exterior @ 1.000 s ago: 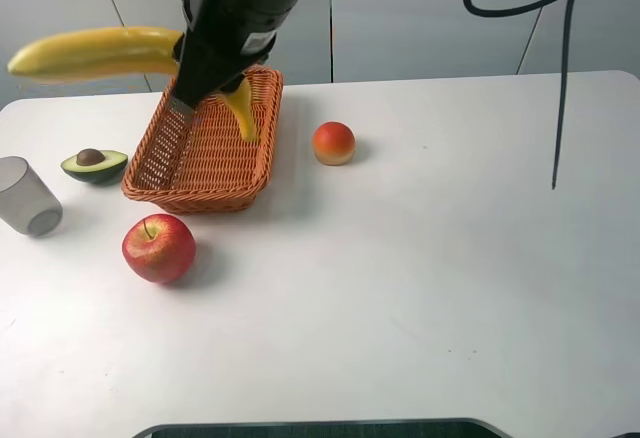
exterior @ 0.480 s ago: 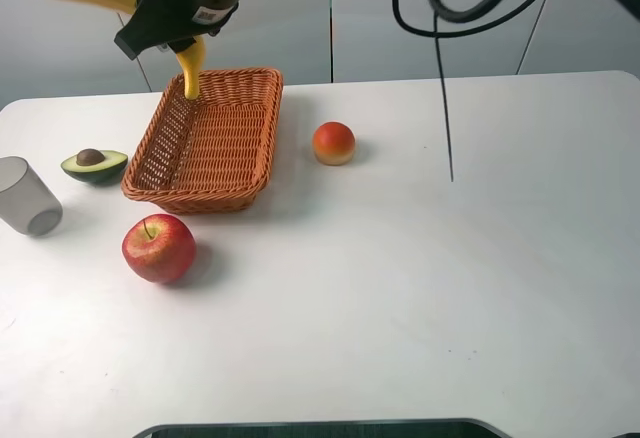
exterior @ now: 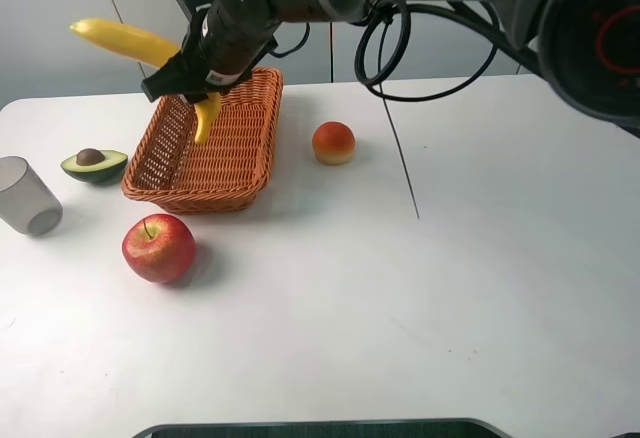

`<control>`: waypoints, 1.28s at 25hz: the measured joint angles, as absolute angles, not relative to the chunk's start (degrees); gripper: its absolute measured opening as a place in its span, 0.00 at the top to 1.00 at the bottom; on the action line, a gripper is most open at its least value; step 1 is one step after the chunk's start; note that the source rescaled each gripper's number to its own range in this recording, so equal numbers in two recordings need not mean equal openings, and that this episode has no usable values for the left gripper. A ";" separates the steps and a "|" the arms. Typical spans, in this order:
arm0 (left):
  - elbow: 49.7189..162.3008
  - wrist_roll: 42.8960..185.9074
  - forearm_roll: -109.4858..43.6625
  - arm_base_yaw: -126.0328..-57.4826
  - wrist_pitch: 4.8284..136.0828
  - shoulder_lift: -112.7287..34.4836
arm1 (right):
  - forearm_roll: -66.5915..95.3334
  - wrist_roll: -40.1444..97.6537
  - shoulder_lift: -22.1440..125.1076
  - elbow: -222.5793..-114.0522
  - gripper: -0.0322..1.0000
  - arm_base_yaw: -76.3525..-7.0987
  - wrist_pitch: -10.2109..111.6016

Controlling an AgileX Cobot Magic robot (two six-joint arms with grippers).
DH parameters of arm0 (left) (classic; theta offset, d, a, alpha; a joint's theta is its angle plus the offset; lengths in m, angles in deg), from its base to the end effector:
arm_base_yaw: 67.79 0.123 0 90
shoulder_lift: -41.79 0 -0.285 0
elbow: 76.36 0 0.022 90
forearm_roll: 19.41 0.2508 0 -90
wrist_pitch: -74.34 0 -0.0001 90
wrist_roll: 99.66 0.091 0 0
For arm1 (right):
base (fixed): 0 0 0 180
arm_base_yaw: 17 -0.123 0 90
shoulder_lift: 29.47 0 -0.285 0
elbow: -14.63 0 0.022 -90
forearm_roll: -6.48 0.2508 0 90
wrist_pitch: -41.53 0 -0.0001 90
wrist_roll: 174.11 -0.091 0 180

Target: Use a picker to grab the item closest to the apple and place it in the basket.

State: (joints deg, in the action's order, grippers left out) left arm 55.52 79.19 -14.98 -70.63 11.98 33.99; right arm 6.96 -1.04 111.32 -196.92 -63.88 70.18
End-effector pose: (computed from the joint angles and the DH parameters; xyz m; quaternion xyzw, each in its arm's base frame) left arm -0.0067 0.0066 0.2774 0.0105 0.8577 0.0207 0.5136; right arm 0.3591 0.3841 0.1737 -0.3163 0.8780 0.1654 0.3189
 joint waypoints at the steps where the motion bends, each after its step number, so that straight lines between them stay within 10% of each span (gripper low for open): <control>1: 55.52 79.19 -14.98 -70.63 11.98 33.99 | 6.96 -1.93 112.17 -196.92 0.94 -63.88 70.18; 13: 55.52 79.19 -14.98 -70.63 11.98 33.99 | 6.48 -4.02 114.00 -196.97 0.94 -63.88 69.51; 21: 55.52 79.19 -14.98 -70.63 11.98 33.99 | 5.99 -4.13 114.00 -197.06 0.07 -63.88 69.35; 32: 55.52 79.19 -14.98 -70.63 11.98 33.99 | 5.99 -4.24 106.53 -197.23 0.00 -61.78 79.95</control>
State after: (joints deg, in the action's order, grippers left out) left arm 55.52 79.19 -14.98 -70.63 11.98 33.99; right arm 5.99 -4.24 106.53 -197.23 -61.78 79.95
